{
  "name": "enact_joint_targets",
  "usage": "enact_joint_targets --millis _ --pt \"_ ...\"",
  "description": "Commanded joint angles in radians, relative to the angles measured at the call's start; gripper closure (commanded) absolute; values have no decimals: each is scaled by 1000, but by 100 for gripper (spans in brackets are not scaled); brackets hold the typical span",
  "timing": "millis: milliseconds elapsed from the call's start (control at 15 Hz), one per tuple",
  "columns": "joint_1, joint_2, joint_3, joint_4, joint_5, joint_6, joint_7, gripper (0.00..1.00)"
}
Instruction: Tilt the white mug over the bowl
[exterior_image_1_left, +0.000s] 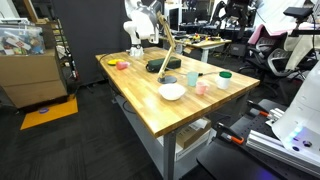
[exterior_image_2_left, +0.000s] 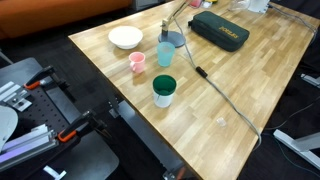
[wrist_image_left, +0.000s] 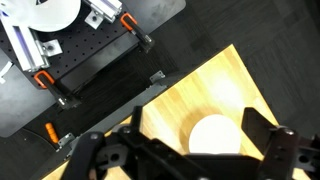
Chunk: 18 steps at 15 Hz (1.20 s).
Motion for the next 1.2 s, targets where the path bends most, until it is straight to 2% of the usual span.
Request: enact_joint_targets --millis 0,467,800,1133 --pt "-12 13 11 3 10 3 6 0" --pt "-19 13 15 8 12 4 20 0" --pt "5 78 -27 43 58 3 -79 0" --pt "-8 186 -72 86 72 21 -164 0"
